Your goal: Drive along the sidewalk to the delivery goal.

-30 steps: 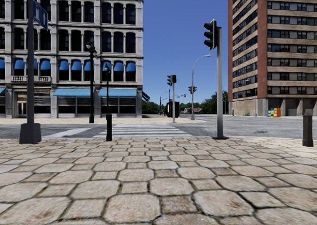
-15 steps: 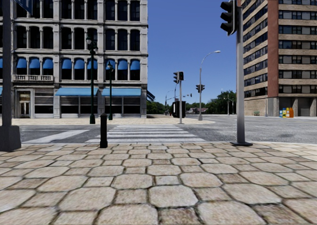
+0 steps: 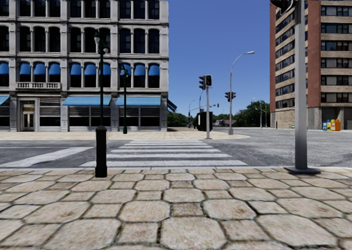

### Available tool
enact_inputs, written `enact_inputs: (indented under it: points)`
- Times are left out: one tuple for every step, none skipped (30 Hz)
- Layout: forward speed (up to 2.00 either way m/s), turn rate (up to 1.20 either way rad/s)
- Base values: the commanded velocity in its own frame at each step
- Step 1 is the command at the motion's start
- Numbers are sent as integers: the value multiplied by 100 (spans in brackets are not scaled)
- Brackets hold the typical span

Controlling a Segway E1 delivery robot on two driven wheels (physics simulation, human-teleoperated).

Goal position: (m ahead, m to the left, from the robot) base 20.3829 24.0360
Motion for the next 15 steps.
enact_inputs:
  points:
    - [200,31]
    - [200,23]
    - [200,23]
    - [200,16]
    - [200,4]
    - [200,0]
    - [200,0]
    - [200,0]
    - [200,0]
    - [200,0]
    - [200,0]
    - [200,0]
    - [200,0]
    - [200,0]
    - [200,0]
